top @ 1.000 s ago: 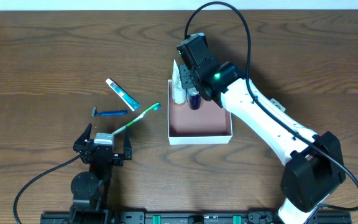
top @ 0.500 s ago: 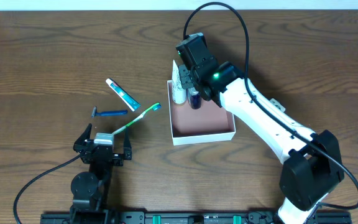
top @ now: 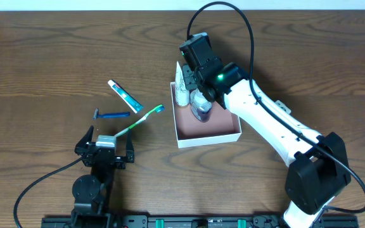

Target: Pack container

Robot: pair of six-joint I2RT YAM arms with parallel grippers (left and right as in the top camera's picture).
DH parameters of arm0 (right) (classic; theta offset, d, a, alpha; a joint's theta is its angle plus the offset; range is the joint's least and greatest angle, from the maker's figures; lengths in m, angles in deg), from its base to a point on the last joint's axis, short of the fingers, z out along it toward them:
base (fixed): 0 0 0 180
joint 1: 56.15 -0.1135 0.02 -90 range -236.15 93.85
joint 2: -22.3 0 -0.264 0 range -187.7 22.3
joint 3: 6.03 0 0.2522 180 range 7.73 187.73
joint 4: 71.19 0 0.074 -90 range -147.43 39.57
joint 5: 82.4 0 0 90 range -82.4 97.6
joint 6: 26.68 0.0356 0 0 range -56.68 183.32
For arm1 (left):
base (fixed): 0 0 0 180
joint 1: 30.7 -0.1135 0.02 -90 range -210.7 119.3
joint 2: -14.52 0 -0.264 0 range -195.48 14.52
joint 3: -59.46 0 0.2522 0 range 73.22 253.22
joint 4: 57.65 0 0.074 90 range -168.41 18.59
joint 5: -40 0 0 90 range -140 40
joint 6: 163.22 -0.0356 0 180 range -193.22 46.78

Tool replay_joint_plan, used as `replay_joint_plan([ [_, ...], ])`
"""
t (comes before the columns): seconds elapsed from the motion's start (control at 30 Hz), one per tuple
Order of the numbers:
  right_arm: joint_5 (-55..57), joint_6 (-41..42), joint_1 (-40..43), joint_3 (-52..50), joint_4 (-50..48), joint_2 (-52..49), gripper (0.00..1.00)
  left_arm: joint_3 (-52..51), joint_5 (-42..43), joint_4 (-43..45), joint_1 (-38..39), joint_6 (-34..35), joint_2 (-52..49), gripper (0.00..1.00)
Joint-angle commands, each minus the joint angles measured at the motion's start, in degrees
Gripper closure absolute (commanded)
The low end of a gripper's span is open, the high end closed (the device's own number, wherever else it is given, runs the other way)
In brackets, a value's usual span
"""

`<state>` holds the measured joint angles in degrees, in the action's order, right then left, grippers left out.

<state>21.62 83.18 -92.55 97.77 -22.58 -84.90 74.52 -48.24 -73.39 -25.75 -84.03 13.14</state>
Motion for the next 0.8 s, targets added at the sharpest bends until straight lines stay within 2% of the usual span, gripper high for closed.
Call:
replay_joint_plan([
  [0.0, 1.14, -1.16, -0.42, 1.03, 0.0, 0.09, 0.54, -1.07, -0.46, -2.03, 0.11, -0.74, 0.04, 0.02],
  [0.3, -1.55, -0.98, -0.37, 2.01, 8.41, 9.42, 0.44, -1.07, -0.46, -2.03, 0.11, -0.74, 0.04, 0.02],
  [0.4, -3.08, 0.81, -0.37, 2.01, 13.31, 12.92, 0.45, -1.07, -0.46, -2.03, 0.11, -0.74, 0.04, 0.02],
  [0.53, -5.62, 1.4, -0.37, 2.01, 20.17, 14.25, 0.56, -1.07, -0.46, -2.03, 0.11, -0.74, 0.04, 0.02],
  [0.7, -9.11, 4.39, -0.9, 0.81, 27.58, 14.19, 0.83, -1.07, -0.46, -2.03, 0.11, -0.74, 0.04, 0.02],
  [0.77, -9.16, 5.27, -1.7, -1.09, 28.11, 14.19, 0.89, -1.07, -0.46, -2.03, 0.11, -0.74, 0.04, 0.02],
])
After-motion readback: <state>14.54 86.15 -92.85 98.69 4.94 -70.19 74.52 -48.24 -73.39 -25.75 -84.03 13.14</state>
